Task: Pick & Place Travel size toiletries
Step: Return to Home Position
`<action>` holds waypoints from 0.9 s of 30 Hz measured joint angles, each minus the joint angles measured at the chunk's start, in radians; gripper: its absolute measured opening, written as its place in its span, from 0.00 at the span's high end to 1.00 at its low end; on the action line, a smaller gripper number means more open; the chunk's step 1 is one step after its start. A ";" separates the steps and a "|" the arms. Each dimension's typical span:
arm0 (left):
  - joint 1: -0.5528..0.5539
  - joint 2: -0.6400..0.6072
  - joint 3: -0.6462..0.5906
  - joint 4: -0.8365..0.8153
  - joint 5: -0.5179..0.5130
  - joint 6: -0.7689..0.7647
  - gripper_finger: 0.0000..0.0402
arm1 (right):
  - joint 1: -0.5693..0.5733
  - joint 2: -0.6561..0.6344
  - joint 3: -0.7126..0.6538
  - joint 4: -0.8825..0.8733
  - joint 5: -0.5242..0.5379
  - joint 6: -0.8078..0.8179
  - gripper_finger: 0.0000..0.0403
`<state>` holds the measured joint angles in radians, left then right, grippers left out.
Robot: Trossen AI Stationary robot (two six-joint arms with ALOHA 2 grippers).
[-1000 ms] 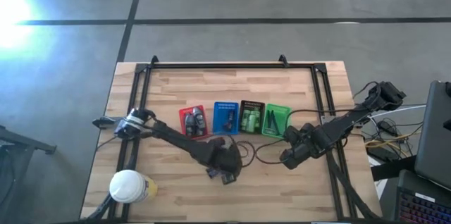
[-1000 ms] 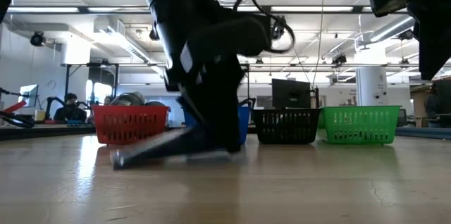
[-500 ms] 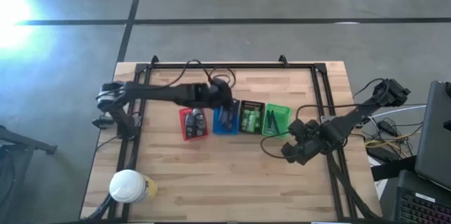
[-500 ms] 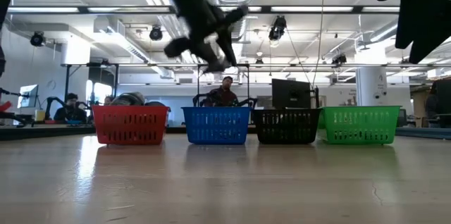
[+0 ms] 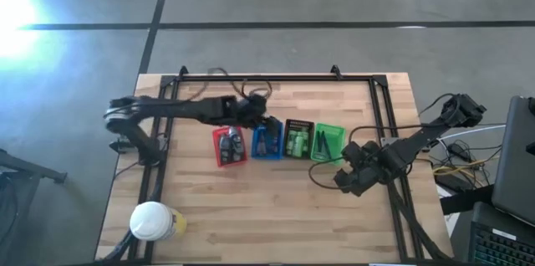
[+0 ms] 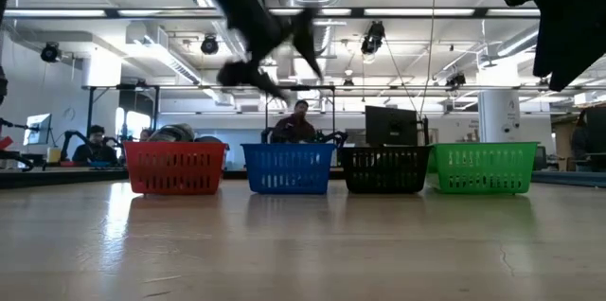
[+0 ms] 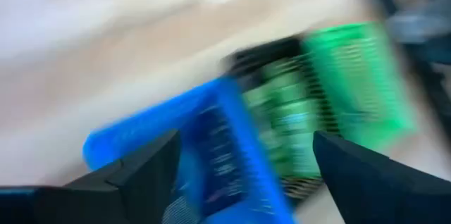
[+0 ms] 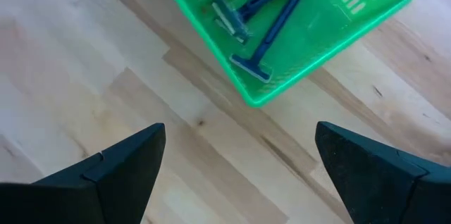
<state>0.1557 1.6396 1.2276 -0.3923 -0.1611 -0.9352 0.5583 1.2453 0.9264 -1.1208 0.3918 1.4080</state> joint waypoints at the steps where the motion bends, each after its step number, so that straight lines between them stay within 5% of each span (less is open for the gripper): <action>1: -0.008 -0.034 0.013 0.005 0.008 0.064 0.18 | 0.000 -0.001 0.000 0.004 -0.003 -0.016 0.10; 5: -0.079 -0.180 0.048 -0.005 0.045 0.285 0.15 | -0.008 -0.038 0.001 0.109 -0.027 -0.161 0.10; 10: -0.139 -0.389 0.007 0.004 0.037 0.309 0.17 | -0.125 -0.175 0.000 0.387 -0.072 -0.500 0.10; 16: -0.194 -0.620 -0.219 0.096 0.047 0.396 0.26 | -0.391 -0.346 -0.042 0.421 -0.136 -0.747 0.16; 21: -0.171 -0.828 -0.413 0.066 -0.016 0.314 0.33 | -0.552 -0.477 -0.070 0.351 -0.128 -0.755 0.20; 24: -0.171 -0.940 -0.514 0.184 0.088 0.329 0.33 | -0.593 -0.547 -0.069 0.362 -0.131 -0.644 0.21; 27: -0.151 -1.039 -0.626 0.418 0.287 0.481 0.33 | -0.586 -0.601 -0.126 0.610 -0.228 -0.858 0.22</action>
<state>0.0048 0.6009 0.6015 0.0256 0.1262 -0.4539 -0.0282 0.6443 0.8005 -0.5110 0.1639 0.5501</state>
